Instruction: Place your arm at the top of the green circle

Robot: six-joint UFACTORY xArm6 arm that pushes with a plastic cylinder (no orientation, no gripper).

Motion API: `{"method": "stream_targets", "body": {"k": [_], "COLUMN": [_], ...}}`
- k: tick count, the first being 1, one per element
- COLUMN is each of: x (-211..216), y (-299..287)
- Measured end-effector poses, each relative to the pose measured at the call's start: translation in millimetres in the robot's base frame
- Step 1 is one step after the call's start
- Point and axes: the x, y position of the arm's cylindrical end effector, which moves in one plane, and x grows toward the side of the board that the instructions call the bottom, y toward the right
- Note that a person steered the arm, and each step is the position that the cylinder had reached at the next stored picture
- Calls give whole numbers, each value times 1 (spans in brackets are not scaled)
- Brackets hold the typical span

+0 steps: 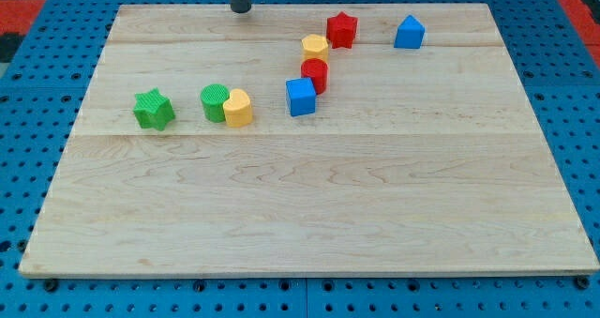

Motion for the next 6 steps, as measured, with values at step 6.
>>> {"method": "stream_targets", "body": {"k": [6], "x": [39], "y": [22]}}
